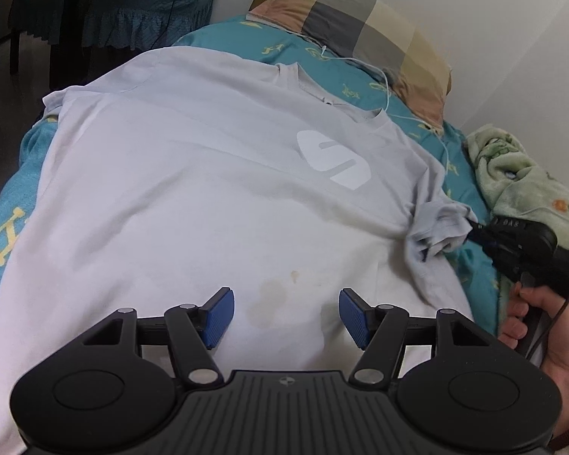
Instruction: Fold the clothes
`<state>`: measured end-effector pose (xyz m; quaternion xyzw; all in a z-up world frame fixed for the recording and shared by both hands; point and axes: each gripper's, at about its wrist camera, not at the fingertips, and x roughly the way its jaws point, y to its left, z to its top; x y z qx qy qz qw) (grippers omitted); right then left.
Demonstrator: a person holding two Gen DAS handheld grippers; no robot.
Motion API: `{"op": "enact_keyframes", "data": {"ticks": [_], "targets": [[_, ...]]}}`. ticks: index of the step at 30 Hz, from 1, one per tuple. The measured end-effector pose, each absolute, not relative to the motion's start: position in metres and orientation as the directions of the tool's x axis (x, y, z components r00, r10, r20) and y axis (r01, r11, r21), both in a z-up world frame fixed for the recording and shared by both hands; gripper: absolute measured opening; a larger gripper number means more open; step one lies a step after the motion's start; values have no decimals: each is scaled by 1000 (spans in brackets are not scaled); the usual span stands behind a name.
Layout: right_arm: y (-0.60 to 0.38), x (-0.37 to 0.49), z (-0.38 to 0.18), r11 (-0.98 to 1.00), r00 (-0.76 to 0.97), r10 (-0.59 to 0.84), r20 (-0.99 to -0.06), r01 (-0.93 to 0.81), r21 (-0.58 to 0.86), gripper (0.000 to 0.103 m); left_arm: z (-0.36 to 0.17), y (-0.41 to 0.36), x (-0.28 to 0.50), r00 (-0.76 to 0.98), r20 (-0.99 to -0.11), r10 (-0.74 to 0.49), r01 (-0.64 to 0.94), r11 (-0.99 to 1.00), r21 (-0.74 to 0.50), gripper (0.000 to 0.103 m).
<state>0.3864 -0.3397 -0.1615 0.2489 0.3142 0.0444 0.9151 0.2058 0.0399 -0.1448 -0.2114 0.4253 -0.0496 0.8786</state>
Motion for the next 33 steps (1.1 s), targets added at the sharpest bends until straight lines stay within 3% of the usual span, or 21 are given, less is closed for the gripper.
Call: {"op": "enact_keyframes", "data": {"ticks": [8,12,16,18,20,22,27,33], "targets": [[-268,438,-73,884,804,333,-493,-84,461,5,-134,57,203,672,-680,-293,-121,863,-491,64],[-229,472,-70,901,743,352,-570,-104,421,8,-136,64,205,678,-674,-293,-136,851,-507,64],[-219,477,-77,881,715,403,-572,-134,454,9,-138,64,205,674,-675,-300,-125,855,-504,64],[-219,465,-74,897,740,385,-552,-158,413,14,-138,62,204,673,-674,-305,-112,859,-500,64],[-227,454,-78,913,746,364,-558,-166,373,39,-139,60,204,672,-673,-309,-101,862,-497,64],[-237,444,-84,927,749,343,-567,-172,333,50,-139,59,204,673,-672,-307,-98,864,-493,64],[-263,417,-114,938,706,337,-623,-195,287,50,-139,55,204,678,-670,-302,-93,869,-486,64],[-245,415,-146,952,672,286,-683,-277,126,50,-138,54,205,681,-669,-299,-90,872,-481,64]]}}
